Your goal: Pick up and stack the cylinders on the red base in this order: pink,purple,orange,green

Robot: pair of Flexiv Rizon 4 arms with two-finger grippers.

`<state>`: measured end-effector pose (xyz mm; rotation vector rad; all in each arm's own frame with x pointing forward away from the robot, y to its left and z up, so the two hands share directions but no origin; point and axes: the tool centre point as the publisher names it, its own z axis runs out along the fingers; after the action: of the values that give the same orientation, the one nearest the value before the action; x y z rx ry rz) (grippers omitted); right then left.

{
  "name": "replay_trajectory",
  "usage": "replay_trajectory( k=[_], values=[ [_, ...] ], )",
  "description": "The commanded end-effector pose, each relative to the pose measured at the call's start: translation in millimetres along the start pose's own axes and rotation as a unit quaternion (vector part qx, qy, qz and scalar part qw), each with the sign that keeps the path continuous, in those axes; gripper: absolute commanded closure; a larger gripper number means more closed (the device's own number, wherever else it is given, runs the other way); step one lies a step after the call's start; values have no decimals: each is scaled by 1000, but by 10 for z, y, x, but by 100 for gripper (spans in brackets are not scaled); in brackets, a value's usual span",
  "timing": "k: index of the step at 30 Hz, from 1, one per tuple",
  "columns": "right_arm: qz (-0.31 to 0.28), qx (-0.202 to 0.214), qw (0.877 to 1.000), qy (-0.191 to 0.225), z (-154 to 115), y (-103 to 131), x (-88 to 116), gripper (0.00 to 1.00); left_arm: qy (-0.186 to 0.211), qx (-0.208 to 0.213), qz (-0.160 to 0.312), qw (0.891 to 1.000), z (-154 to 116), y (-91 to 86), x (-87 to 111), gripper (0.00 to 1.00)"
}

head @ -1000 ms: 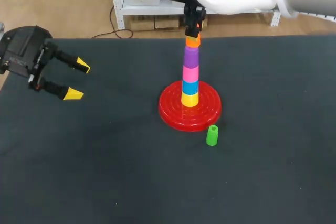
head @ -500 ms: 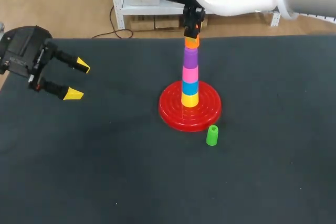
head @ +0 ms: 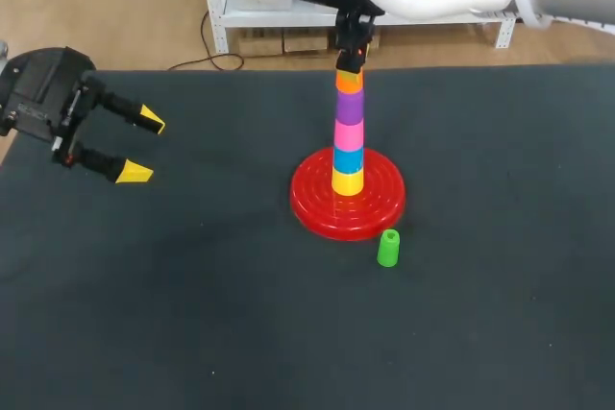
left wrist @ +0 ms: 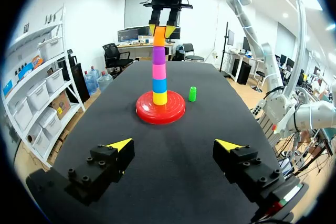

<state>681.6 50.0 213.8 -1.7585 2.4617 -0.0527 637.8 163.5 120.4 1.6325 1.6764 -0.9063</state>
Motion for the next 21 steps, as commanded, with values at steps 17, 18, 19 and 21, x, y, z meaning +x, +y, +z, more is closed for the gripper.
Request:
replay_trajectory(
  k=[17,18,19,21],
  values=[
    [9,-27,1000,9,151,-114,24,100,-1,0,1,1000,-1,0,9,0],
    [10,-28,1000,8,157,-117,24,100,-1,0,1,1000,-1,0,9,0],
    [10,-29,999,8,167,-119,25,100,-1,0,1,1000,-1,0,9,0],
    [10,-32,999,8,184,-124,27,100,-1,0,1,1000,-1,0,9,0]
  ],
)
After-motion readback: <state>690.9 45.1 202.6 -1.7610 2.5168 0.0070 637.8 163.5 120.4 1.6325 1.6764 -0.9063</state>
